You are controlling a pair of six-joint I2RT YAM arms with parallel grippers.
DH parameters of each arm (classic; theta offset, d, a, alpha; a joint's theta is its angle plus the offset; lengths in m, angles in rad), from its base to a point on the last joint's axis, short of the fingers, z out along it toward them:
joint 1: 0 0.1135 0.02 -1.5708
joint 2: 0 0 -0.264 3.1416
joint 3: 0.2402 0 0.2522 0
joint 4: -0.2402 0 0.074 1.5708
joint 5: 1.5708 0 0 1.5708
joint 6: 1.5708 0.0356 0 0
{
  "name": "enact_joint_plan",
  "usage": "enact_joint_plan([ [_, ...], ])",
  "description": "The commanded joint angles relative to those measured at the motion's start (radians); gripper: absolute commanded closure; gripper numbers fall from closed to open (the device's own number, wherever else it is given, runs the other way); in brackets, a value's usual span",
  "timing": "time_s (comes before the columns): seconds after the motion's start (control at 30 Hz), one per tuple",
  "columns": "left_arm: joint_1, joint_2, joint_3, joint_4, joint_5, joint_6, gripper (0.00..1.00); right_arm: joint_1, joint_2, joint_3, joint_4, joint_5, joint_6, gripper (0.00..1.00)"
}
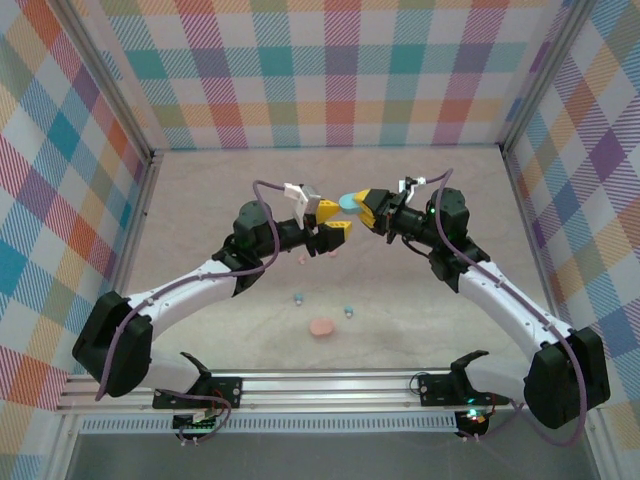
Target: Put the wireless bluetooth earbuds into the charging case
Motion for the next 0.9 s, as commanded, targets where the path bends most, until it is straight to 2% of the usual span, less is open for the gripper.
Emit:
enact_joint_plan([
  [0.0,0.012,0.008,0.032,0.073,0.04,-0.026,0.39,0.009,0.001,-0.015,0.07,0.016,0.032,0.86],
  [0.43,0.026,0.034,0.076,0.072,0.086,-0.03,0.41,0.036,0.002,-0.022,0.073,0.005,0.036,0.86],
  [0.6,0.026,0.045,0.096,0.062,0.108,-0.028,0.49,0.041,0.0,-0.027,0.08,0.004,0.046,0.85],
  [0.87,0.026,0.048,0.085,0.051,0.096,-0.026,0.41,0.042,-0.013,-0.033,0.089,0.019,0.067,0.85],
])
